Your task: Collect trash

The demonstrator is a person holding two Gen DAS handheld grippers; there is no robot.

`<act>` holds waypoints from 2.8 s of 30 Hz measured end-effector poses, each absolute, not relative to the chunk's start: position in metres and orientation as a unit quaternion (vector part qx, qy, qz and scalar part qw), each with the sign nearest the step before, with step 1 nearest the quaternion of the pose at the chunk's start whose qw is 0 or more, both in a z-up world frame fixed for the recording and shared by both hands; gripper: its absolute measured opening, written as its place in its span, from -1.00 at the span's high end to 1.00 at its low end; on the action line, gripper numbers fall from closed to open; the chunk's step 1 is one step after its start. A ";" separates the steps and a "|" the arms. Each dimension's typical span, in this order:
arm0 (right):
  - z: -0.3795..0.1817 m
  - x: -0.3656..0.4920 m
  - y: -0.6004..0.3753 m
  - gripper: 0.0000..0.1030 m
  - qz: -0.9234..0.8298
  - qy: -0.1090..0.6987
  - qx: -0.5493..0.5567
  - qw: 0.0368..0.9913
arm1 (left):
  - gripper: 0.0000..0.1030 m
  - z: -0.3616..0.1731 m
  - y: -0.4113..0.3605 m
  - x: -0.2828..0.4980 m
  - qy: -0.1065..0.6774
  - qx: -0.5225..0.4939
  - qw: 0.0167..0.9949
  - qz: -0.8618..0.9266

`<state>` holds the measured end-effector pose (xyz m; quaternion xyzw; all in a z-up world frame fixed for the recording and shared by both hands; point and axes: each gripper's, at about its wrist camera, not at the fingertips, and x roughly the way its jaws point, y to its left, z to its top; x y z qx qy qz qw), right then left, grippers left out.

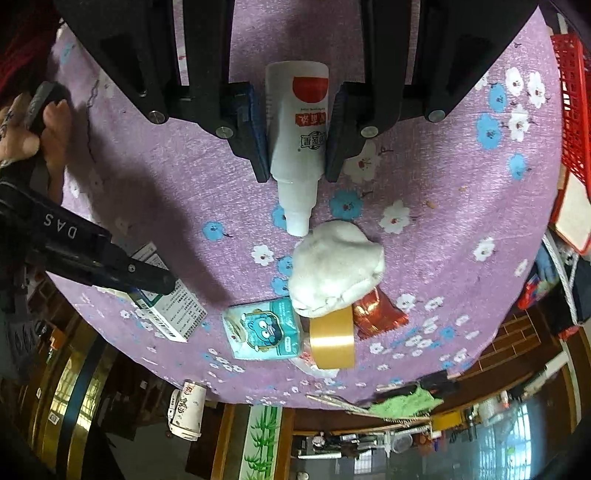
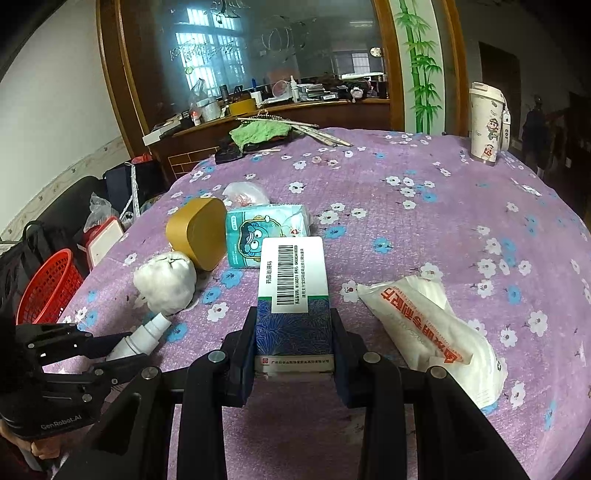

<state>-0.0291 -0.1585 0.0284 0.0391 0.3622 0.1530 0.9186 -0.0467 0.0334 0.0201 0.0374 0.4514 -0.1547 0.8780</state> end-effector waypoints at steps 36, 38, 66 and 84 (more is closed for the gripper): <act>0.046 -0.054 -0.133 0.29 0.158 0.292 -0.027 0.943 | 0.44 0.057 0.067 -0.056 0.288 -0.021 0.955 -0.075; 0.047 -0.054 -0.133 0.29 0.152 0.294 -0.022 0.943 | 0.44 0.058 0.067 -0.057 0.285 -0.020 0.955 -0.075; 0.050 -0.068 -0.110 0.29 0.156 0.278 -0.003 0.948 | 0.45 0.064 0.067 -0.057 0.278 -0.023 0.957 -0.077; 0.051 -0.069 -0.113 0.29 0.153 0.274 0.001 0.949 | 0.45 0.064 0.069 -0.058 0.277 -0.024 0.958 -0.076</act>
